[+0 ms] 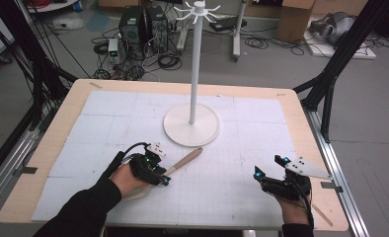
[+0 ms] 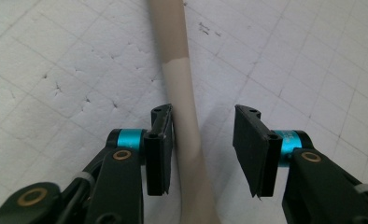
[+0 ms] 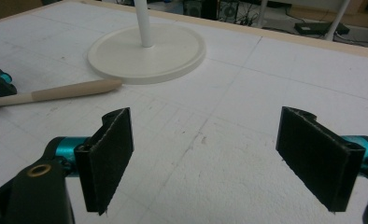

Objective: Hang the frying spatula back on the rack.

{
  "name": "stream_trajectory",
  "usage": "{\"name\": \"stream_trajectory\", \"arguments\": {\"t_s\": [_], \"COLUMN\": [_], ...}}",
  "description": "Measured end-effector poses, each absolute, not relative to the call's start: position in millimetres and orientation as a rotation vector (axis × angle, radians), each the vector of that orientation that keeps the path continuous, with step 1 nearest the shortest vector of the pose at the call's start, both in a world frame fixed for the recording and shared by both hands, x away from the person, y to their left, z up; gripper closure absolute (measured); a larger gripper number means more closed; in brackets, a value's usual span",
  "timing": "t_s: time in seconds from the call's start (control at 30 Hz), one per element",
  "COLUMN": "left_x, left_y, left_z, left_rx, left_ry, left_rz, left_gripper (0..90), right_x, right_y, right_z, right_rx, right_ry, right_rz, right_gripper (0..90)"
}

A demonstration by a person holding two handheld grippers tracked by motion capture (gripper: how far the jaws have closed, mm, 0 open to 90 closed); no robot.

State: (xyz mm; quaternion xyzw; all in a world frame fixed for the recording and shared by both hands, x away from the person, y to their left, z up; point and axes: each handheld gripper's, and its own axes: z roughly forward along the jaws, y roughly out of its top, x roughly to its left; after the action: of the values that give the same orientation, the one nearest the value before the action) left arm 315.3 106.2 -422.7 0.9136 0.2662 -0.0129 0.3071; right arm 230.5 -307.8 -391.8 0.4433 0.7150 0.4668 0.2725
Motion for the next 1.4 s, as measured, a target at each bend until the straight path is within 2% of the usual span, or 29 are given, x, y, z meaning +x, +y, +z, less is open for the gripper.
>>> {"name": "stream_trajectory", "arguments": {"t_s": [0.33,0.43,0.8,1.23,1.4], "left_x": [314,313,301,304,301], "left_y": [105,105,95,100,103], "left_z": [-423,-423,-422,-421,-414], "left_rx": [2.426,2.439,2.484,2.437,2.357], "left_ry": [0.700,0.698,0.678,0.721,0.710], "left_rz": [-0.014,0.020,0.181,0.137,0.125], "left_gripper": [66.7,71.5,74.9,77.7,77.7], "right_x": [231,231,232,231,231], "right_y": [-308,-308,-306,-308,-307], "right_z": [-392,-393,-393,-395,-395], "right_rx": [1.193,1.192,1.190,1.216,1.218], "right_ry": [1.930,1.932,1.942,1.930,1.933], "right_rz": [1.258,1.257,1.257,1.303,1.302], "right_gripper": [17.8,17.8,17.8,18.0,18.0]}}
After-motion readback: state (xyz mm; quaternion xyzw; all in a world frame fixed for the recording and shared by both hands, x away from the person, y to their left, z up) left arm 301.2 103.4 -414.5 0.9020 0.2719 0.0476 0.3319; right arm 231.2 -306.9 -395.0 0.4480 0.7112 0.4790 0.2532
